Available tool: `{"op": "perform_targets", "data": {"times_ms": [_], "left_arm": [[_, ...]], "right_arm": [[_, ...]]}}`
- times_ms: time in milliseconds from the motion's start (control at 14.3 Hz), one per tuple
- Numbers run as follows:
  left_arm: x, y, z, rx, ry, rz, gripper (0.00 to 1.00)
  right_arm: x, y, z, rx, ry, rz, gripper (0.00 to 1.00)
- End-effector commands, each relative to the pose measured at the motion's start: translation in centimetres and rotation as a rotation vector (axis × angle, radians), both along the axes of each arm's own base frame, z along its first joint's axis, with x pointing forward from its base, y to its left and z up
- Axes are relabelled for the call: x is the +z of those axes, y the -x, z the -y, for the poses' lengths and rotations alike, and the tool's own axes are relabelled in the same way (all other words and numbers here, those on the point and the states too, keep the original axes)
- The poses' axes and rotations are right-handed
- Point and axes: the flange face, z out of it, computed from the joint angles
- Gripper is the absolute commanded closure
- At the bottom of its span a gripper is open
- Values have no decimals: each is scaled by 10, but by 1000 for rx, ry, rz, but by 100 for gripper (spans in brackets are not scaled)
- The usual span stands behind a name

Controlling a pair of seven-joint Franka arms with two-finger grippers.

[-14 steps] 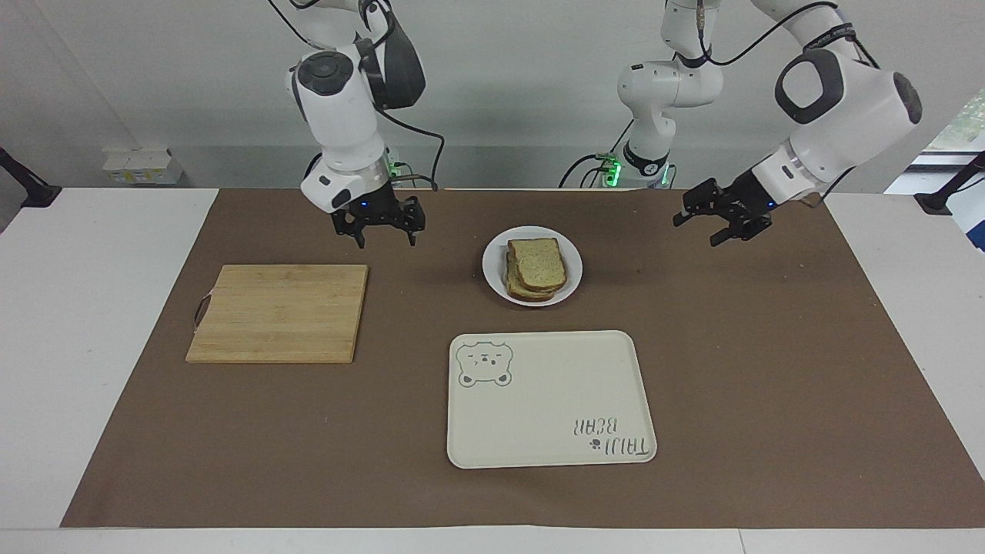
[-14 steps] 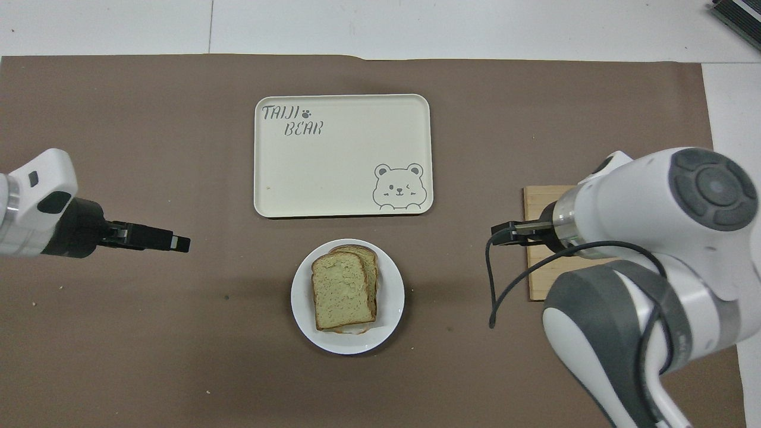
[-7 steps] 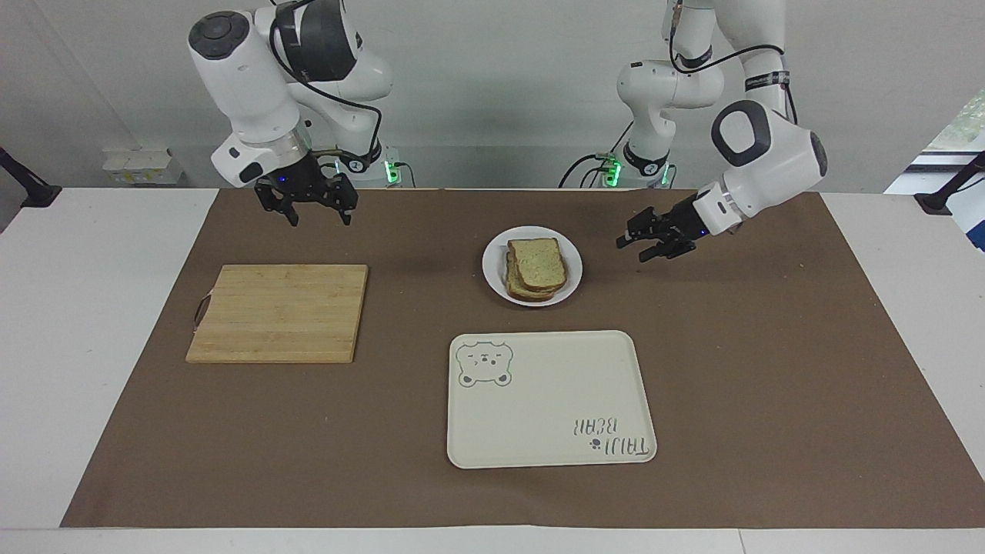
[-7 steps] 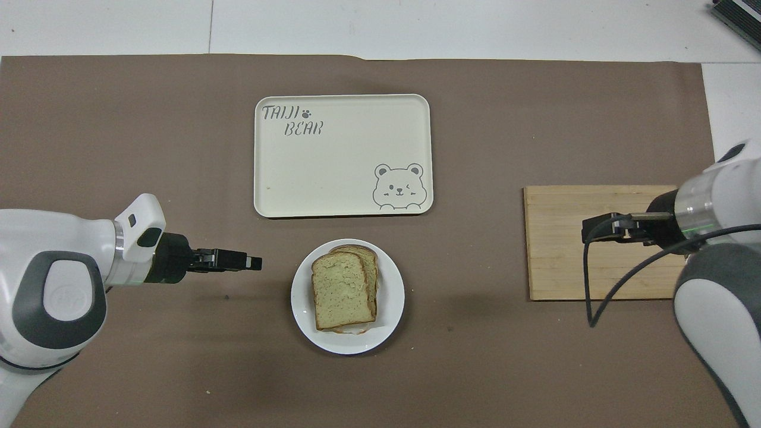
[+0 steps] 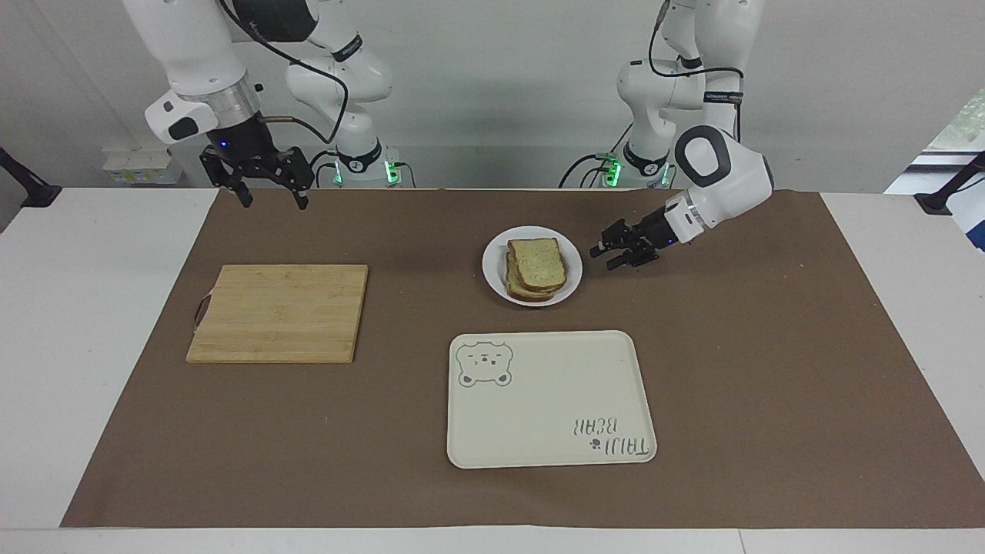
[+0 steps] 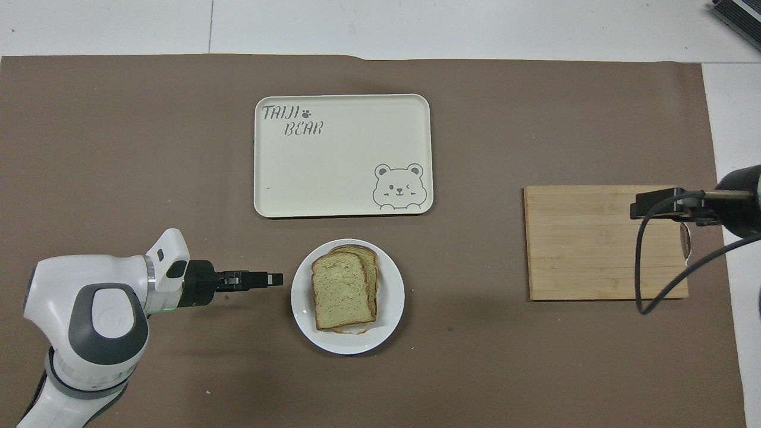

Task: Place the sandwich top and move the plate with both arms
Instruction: 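Withdraw the right gripper while the left gripper reaches the white plate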

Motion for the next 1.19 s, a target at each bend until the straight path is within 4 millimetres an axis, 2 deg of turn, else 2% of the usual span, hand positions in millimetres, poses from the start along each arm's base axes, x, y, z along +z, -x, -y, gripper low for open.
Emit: {"op": "perform_targets", "data": {"times_ms": [0,70,350,489,629,699,1119], "left_arm": [[-18,8,10,6,-9,26,35],[-25,11,16,13,-15,27,36],[-43,24,37,21,-21,31,43],[-51,31,47,34,-23,39,60],[-53,35,46,33,-23,32,90],[-52,35,45,31,-18,32,100],[-45,26,39,43,-4,51,100]], "right_arm": [[45,4,8,35,53,7,0],[53,5,11,58,97,-2,0],[49,5,10,98,93,-17,0],[47,3,6,105,92,-12,0],[34,-3,10,96,79,-41,0],[33,-6,12,94,78,-37,0],[31,1,17,88,80,-40,0]]}}
